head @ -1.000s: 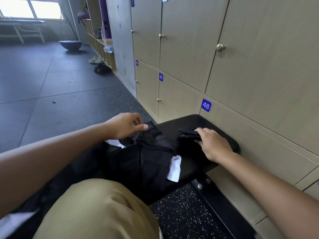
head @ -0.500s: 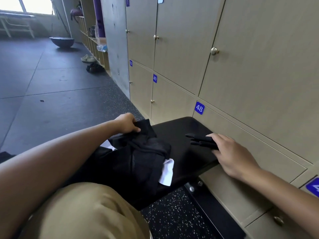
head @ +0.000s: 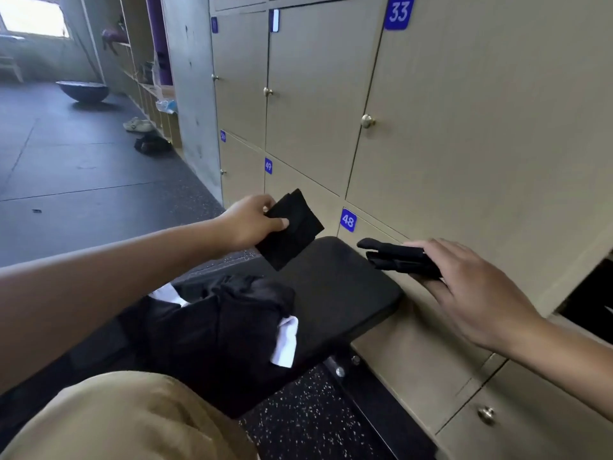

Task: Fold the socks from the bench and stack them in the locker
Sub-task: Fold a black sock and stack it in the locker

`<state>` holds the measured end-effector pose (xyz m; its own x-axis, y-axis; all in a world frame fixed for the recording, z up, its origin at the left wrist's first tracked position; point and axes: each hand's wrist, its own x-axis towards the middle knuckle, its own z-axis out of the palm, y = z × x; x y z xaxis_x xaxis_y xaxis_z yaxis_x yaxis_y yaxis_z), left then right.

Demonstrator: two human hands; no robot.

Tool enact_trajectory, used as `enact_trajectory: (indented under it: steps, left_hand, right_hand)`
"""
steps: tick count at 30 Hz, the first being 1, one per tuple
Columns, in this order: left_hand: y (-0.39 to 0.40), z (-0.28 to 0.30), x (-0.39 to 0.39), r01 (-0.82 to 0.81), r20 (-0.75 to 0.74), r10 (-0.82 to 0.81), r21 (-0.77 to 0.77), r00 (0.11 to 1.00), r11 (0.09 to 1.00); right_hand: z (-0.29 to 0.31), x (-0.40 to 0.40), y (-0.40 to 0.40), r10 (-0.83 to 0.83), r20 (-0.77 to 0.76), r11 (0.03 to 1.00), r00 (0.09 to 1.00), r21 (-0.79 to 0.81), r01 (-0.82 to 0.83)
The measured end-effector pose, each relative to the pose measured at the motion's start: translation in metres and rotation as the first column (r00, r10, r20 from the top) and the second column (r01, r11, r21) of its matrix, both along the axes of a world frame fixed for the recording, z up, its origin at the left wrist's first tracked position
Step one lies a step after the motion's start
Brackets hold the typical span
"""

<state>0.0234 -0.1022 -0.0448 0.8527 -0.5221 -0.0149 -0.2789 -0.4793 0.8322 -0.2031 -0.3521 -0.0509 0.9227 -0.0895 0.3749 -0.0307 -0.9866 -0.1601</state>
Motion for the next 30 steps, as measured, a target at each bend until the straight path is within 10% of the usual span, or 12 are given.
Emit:
enact_trajectory:
  steps: [6, 15, 30]
  left_hand:
    - [-0.059, 0.006, -0.085, 0.115, -0.263, -0.171, -0.217, 0.949, 0.969]
    - [-0.118, 0.01, -0.162, 0.152, -0.606, -0.482, -0.513, 0.633, 0.845]
    - [-0.145, -0.004, -0.198, 0.26, -0.588, -0.465, -0.403, 0.662, 0.878]
  right_hand:
    - [0.028, -0.043, -0.014, 0.033, 0.126, 0.989, 0.991, -0.149, -0.014]
    - [0.004, -0.106, -0.04, 0.016, 0.194, 0.969, 0.981, -0.243, 0.033]
    - [-0.014, -0.143, -0.077, 0.12, 0.032, 0.942, 0.992, -0.321, -0.103]
